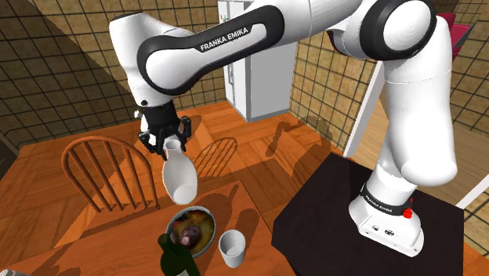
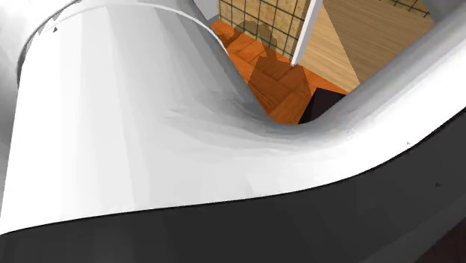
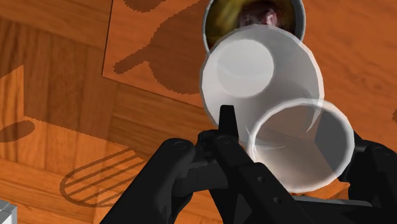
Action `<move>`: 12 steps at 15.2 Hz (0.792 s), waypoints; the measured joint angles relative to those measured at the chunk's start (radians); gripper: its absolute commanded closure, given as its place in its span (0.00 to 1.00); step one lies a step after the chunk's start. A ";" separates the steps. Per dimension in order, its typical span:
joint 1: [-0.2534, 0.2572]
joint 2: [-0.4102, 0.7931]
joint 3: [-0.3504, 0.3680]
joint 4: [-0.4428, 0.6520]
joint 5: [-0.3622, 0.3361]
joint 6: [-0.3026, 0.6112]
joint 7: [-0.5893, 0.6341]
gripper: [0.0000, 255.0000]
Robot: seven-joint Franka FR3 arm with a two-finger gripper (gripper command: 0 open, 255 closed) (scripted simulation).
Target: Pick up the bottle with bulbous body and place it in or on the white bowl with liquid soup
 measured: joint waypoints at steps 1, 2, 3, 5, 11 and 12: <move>0.023 0.019 0.005 0.048 -0.008 -0.031 0.022 1.00; 0.031 0.024 0.007 0.060 -0.010 -0.038 0.030 1.00; 0.034 0.027 0.007 0.057 -0.011 -0.033 0.035 1.00; 0.038 0.035 0.007 0.051 -0.015 -0.020 0.041 1.00; 0.035 0.046 0.003 -0.015 -0.022 0.055 0.047 1.00; 0.037 0.053 0.001 -0.019 -0.025 0.066 0.049 1.00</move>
